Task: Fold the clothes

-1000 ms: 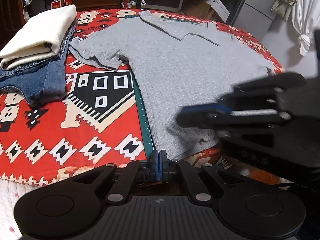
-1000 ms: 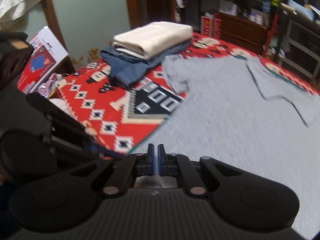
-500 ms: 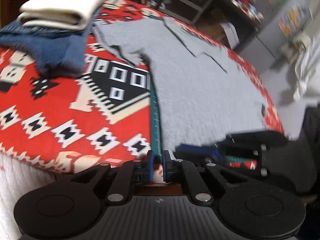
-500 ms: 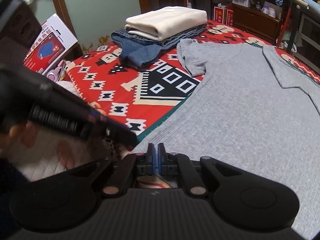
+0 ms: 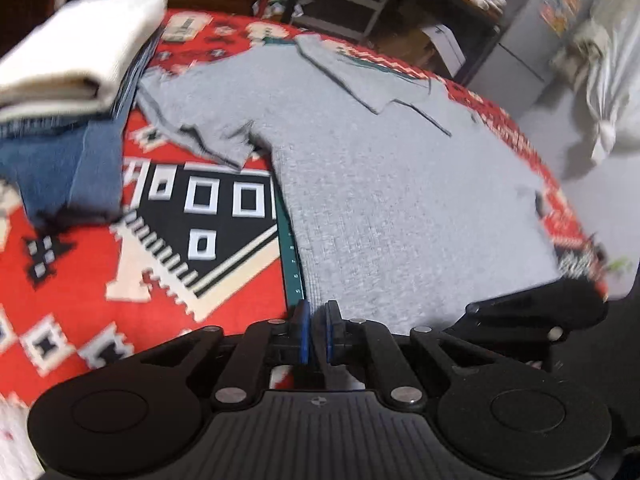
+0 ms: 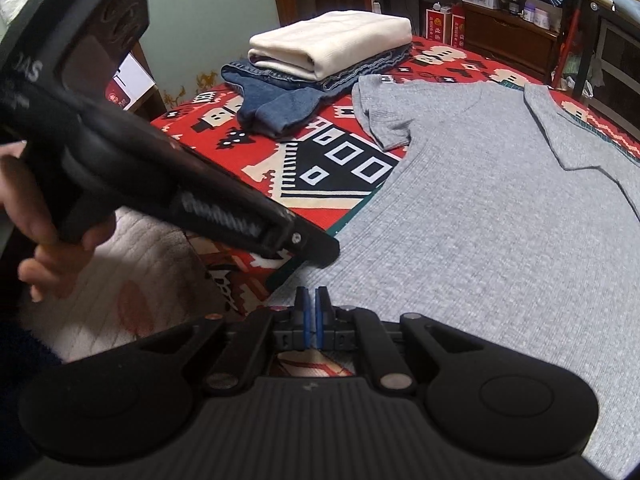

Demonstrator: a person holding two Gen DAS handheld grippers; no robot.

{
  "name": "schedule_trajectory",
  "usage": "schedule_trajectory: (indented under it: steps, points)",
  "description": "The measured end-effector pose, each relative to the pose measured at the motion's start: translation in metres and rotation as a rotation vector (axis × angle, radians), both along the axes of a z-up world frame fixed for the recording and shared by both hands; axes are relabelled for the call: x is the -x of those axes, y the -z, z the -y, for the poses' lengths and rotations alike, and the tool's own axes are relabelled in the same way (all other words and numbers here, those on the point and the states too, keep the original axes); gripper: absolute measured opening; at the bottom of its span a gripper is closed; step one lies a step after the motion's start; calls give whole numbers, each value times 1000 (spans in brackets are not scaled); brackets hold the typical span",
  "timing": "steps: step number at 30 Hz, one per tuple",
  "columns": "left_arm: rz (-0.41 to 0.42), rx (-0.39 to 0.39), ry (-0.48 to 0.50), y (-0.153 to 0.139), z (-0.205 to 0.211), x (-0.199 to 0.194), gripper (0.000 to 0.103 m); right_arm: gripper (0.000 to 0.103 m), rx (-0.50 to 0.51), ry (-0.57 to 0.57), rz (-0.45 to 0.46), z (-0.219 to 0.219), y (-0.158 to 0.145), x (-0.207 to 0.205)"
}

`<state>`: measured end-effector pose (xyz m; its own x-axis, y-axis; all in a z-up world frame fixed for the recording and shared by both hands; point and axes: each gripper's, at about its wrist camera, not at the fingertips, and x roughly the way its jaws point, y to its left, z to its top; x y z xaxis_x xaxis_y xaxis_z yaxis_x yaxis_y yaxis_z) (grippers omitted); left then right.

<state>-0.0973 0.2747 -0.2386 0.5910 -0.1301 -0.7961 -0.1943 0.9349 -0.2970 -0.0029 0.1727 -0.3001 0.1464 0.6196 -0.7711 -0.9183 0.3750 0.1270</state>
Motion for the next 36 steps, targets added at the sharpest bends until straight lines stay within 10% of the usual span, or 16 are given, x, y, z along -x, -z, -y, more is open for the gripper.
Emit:
schedule_trajectory:
  steps: [7, 22, 36]
  points:
    - [-8, -162, 30, -5, 12, 3, 1, 3, -1, -16, 11, -3, -1, 2]
    - [10, -33, -34, 2, -7, 9, 1, 4, -1, 72, 36, 26, 1, -20]
    - [35, -115, 14, -11, 4, 11, 5, 5, -49, 82, 21, 56, -20, -13]
